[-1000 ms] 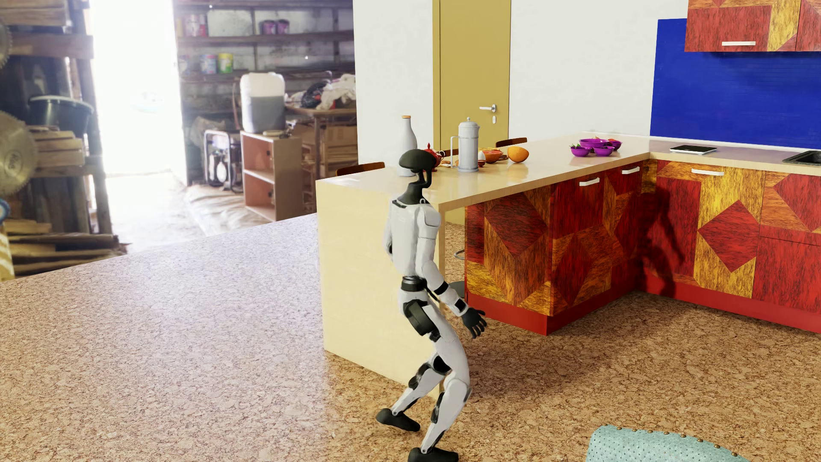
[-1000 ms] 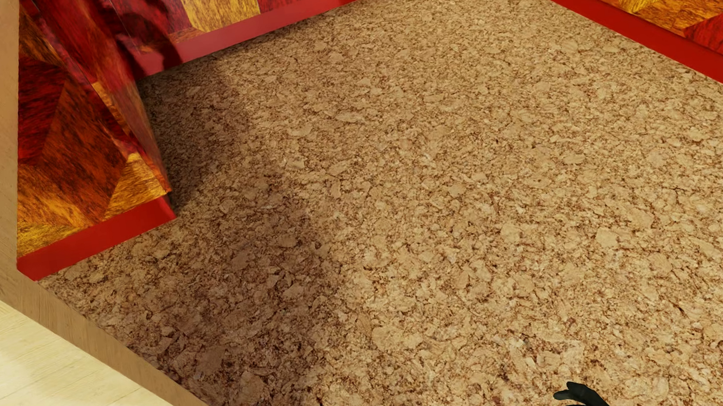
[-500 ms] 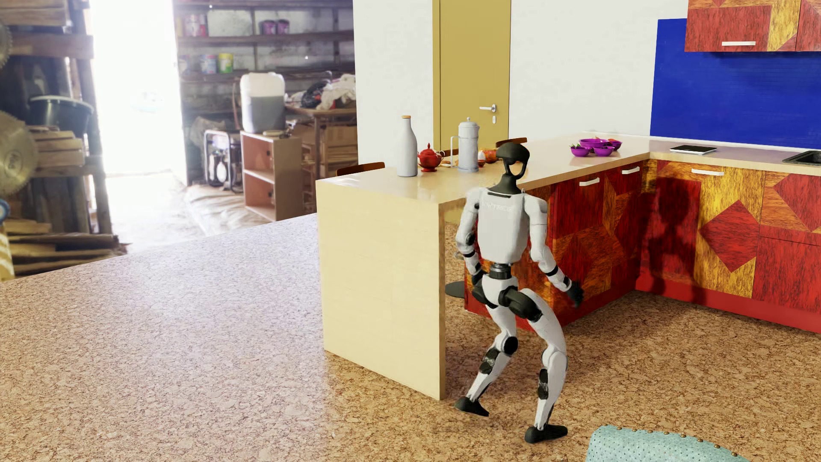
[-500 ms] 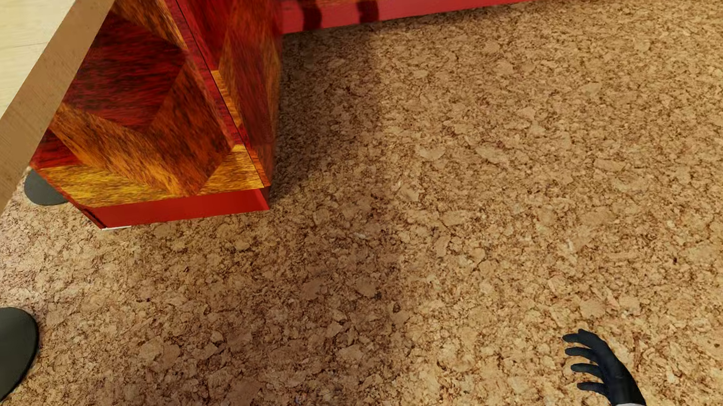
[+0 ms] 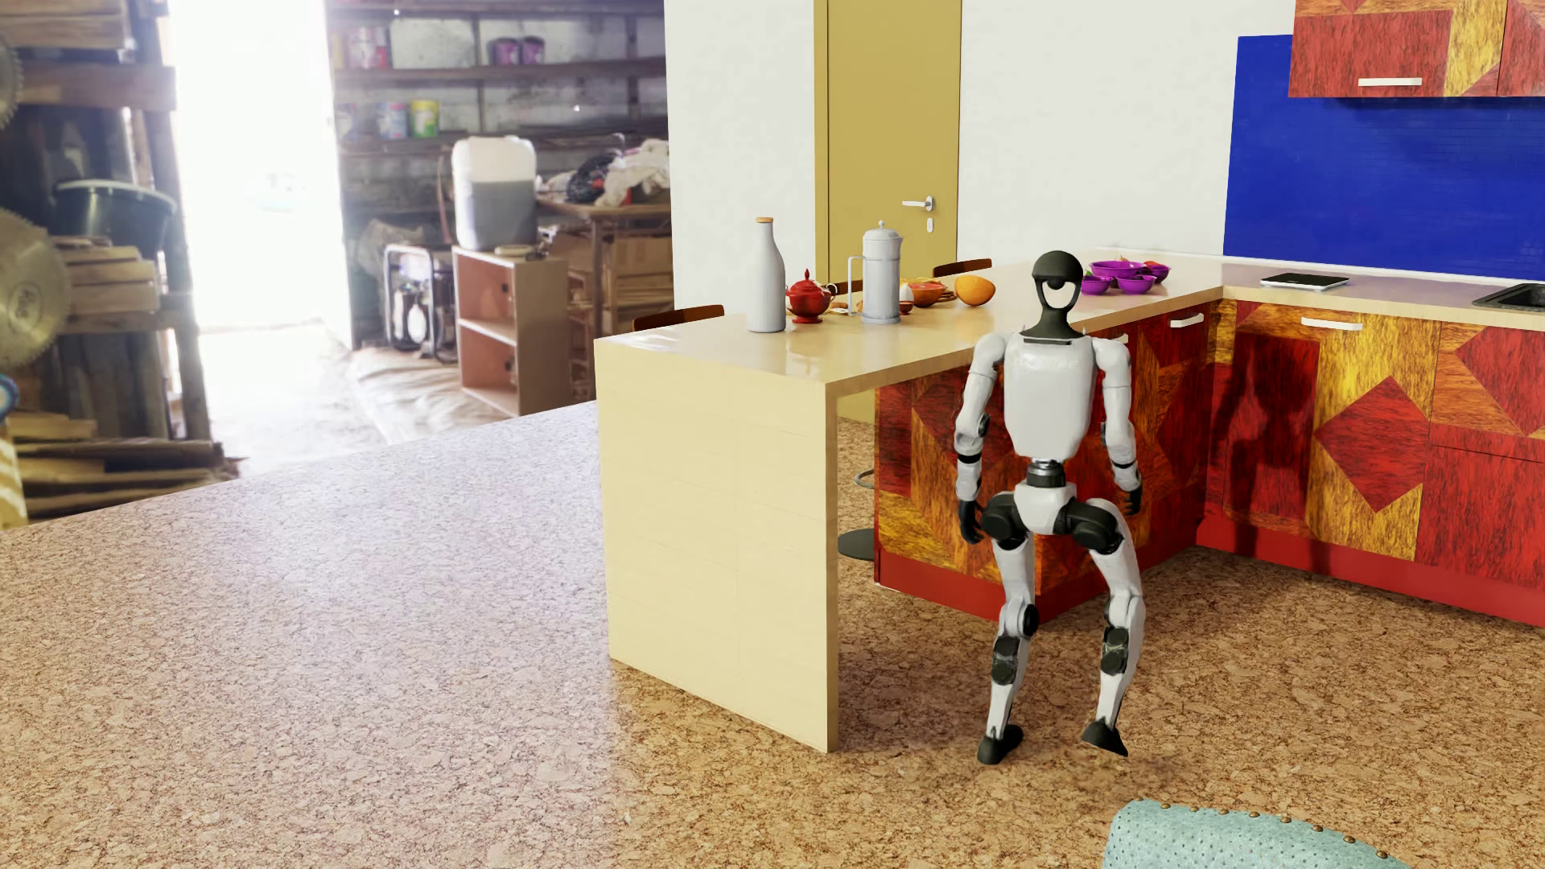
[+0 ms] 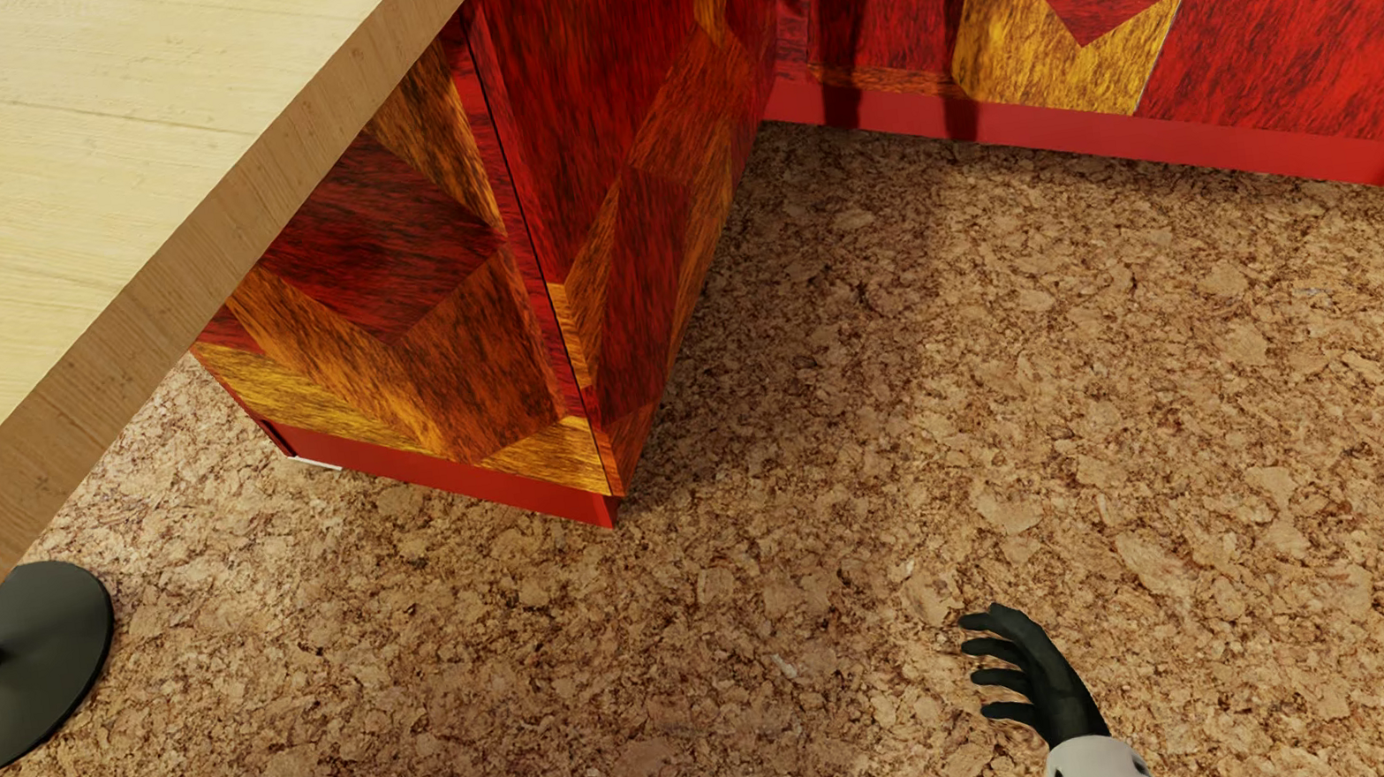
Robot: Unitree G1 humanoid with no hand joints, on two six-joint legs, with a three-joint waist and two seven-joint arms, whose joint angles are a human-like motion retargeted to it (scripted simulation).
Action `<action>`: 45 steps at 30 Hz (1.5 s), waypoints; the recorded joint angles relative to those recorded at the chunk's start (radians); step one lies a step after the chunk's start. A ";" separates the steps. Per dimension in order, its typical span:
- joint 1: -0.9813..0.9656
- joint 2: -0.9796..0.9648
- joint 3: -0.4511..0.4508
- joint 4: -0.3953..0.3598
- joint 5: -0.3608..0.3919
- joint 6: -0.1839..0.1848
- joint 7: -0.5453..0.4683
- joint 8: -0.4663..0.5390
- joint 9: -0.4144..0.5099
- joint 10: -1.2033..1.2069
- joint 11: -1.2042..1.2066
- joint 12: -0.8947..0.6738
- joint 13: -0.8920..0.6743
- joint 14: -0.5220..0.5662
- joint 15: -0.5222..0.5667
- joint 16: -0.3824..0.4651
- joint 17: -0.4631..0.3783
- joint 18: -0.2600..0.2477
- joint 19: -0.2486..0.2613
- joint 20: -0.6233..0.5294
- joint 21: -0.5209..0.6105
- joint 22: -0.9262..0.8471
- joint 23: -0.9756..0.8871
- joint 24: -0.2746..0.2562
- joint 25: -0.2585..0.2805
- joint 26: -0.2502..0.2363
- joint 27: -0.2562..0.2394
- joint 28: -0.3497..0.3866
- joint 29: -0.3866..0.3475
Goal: Circle the counter
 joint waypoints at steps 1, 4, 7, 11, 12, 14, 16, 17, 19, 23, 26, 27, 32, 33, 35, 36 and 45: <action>0.040 -0.079 -0.027 -0.022 0.007 -0.030 -0.021 0.005 0.010 0.007 -0.097 -0.011 0.068 -0.005 -0.065 -0.006 -0.023 -0.001 0.013 0.011 -0.016 -0.044 -0.031 0.014 -0.016 0.036 -0.031 0.054 0.005; -0.114 -0.112 -0.013 -0.037 0.059 -0.062 -0.029 -0.013 0.023 0.452 -0.354 -0.073 0.107 0.366 -0.032 -0.045 -0.134 0.039 -0.109 0.031 -0.106 -0.121 0.083 0.017 -0.070 0.107 -0.105 0.126 0.027; -0.320 0.016 0.015 0.018 0.102 0.039 -0.110 -0.020 0.038 0.258 -0.451 0.018 -0.029 0.170 -0.097 -0.034 -0.088 -0.053 -0.140 0.118 -0.074 -0.096 -0.004 0.134 -0.061 0.057 -0.008 -0.018 0.003; -0.198 0.059 -0.121 0.046 0.088 -0.004 -0.073 0.001 0.078 -0.030 -0.415 -0.122 0.041 0.250 -0.149 -0.001 -0.038 -0.098 -0.282 0.053 -0.025 -0.095 0.032 0.214 -0.083 -0.020 -0.010 -0.122 0.139; -0.183 0.073 -0.152 0.041 0.085 -0.026 -0.067 0.002 0.075 -0.032 -0.423 -0.165 0.087 0.244 -0.174 -0.023 -0.065 -0.095 -0.301 0.044 -0.048 -0.097 0.034 0.173 -0.091 -0.066 -0.004 -0.097 0.181; -0.174 0.132 -0.165 0.043 0.080 -0.060 -0.062 0.009 0.072 -0.015 -0.497 -0.195 0.130 0.304 -0.157 -0.044 -0.102 -0.062 -0.174 0.040 -0.081 -0.116 0.023 0.059 -0.085 -0.173 0.044 -0.048 0.214; -0.157 0.160 -0.145 0.060 0.093 -0.051 -0.060 -0.007 0.046 -0.073 -0.521 -0.165 0.141 0.297 -0.128 -0.030 -0.067 0.122 -0.158 0.055 -0.087 -0.111 0.000 -0.016 -0.055 -0.214 0.080 -0.037 0.173; -0.130 0.149 -0.135 0.068 0.100 -0.044 -0.075 -0.012 0.030 -0.124 -0.487 -0.147 0.108 0.273 -0.116 -0.015 -0.034 0.021 -0.204 0.054 -0.056 -0.094 -0.010 -0.020 -0.038 -0.196 0.106 -0.039 0.142; -0.114 0.172 -0.109 0.049 0.078 -0.035 -0.080 -0.004 -0.001 -0.151 -0.504 -0.122 0.069 0.282 -0.165 -0.039 -0.056 -0.115 -0.221 0.050 -0.031 -0.098 -0.013 -0.017 -0.012 -0.106 0.109 -0.027 0.103; -0.075 0.214 -0.090 0.038 0.065 -0.009 -0.066 0.013 -0.005 -0.206 -0.569 -0.093 0.094 0.309 -0.159 -0.041 -0.067 -0.109 -0.185 0.061 -0.048 -0.076 -0.003 0.014 0.018 -0.022 0.097 0.004 0.105; -0.060 0.222 -0.104 0.043 0.070 0.001 -0.060 0.019 -0.005 -0.243 -0.598 -0.122 0.117 0.336 -0.133 -0.026 -0.061 -0.113 -0.188 0.080 -0.073 -0.069 -0.002 0.010 0.018 -0.034 0.098 -0.003 0.139; -0.063 0.224 -0.096 0.045 0.072 0.008 -0.064 0.014 -0.017 -0.240 -0.602 -0.118 0.128 0.335 -0.131 -0.049 -0.080 -0.113 -0.188 0.067 -0.073 -0.067 0.021 0.010 0.005 -0.044 0.079 -0.004 0.157; -0.066 0.228 -0.075 0.047 0.072 0.000 -0.075 0.000 -0.041 -0.222 -0.586 -0.080 0.102 0.329 -0.142 -0.054 -0.076 -0.118 -0.193 0.061 -0.055 -0.080 -0.019 0.022 -0.057 0.003 0.034 -0.048 0.216; -0.068 0.226 -0.075 0.049 0.073 -0.001 -0.071 0.002 -0.049 -0.226 -0.593 -0.062 0.114 0.331 -0.137 -0.048 -0.071 -0.117 -0.192 0.059 -0.048 -0.092 -0.023 0.019 -0.051 0.015 0.041 -0.056 0.218; -0.059 0.233 -0.090 0.055 0.078 -0.007 -0.066 0.008 -0.026 -0.232 -0.601 -0.091 0.093 0.338 -0.126 -0.023 -0.044 -0.117 -0.192 0.063 -0.046 -0.053 -0.017 0.013 -0.024 0.024 0.072 -0.052 0.210; -0.066 0.228 -0.094 0.057 0.081 -0.012 -0.067 0.007 -0.023 -0.229 -0.603 -0.095 0.095 0.340 -0.122 -0.030 -0.047 -0.118 -0.192 0.065 -0.038 -0.071 -0.012 0.014 -0.013 0.022 0.076 -0.040 0.208; -0.075 0.225 -0.099 0.050 0.072 -0.020 -0.068 0.003 -0.035 -0.238 -0.616 -0.083 0.094 0.351 -0.112 -0.019 -0.039 -0.111 -0.185 0.073 -0.046 -0.060 -0.013 0.015 -0.028 0.004 0.082 -0.058 0.199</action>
